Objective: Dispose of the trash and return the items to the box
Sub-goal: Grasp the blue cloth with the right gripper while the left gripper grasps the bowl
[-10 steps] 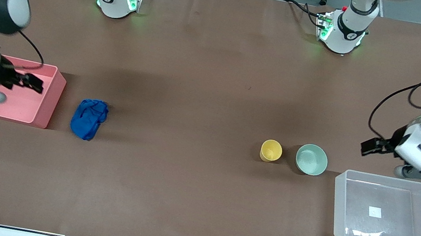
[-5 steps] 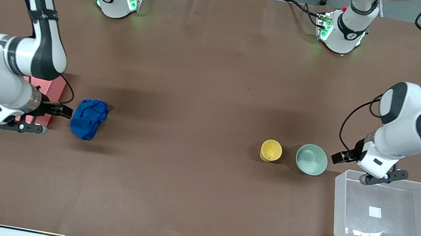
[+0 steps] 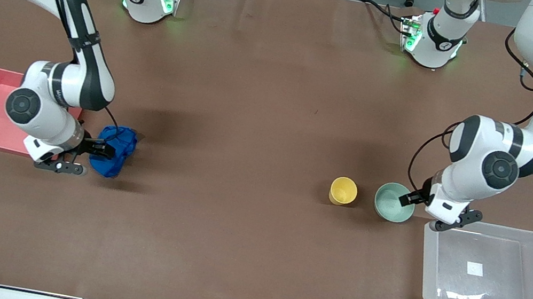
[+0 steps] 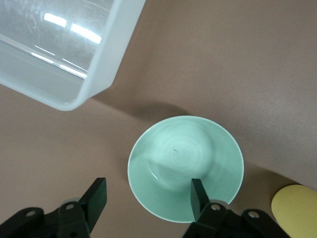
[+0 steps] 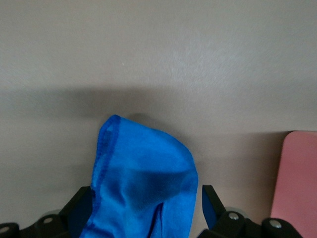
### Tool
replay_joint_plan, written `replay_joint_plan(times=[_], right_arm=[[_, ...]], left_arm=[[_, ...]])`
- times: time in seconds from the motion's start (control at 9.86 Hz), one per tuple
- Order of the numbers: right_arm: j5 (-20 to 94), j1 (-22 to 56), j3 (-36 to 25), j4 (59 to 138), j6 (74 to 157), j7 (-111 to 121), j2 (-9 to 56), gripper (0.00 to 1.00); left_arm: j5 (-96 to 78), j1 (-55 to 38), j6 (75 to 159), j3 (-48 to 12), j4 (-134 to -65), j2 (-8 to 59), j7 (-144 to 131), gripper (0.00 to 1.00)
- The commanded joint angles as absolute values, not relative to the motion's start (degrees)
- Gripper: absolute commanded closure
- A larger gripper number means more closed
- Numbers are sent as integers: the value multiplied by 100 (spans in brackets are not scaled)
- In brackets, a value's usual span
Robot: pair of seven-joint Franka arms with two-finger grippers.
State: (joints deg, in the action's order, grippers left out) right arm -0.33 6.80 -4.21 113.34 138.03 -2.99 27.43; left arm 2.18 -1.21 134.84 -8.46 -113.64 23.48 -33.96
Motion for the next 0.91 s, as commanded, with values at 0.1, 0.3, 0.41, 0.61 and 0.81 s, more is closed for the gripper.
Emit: replay_joint_plan(times=[0.1, 0.3, 0.41, 0.61, 0.81], right_arm=[[-17, 721, -431, 11548, 14140, -404, 2803, 5], [-17, 729, -431, 11732, 14413, -387, 2865, 63], [-18, 747, -431, 11768, 14414, -395, 2865, 89], [-18, 747, -431, 11795, 14379, -396, 2865, 96], [-18, 747, -431, 11786, 14283, -396, 2778, 99]], left_arm=[[210, -97, 13816, -826, -11443, 2750, -3349, 31], [211, -97, 13816, -826, -11443, 2856, -3349, 36], [211, -88, 13886, -826, -11443, 2917, -3349, 42], [211, -97, 13931, -826, -11435, 3005, -3349, 60], [211, -105, 13939, -826, -11417, 2980, -3349, 91]])
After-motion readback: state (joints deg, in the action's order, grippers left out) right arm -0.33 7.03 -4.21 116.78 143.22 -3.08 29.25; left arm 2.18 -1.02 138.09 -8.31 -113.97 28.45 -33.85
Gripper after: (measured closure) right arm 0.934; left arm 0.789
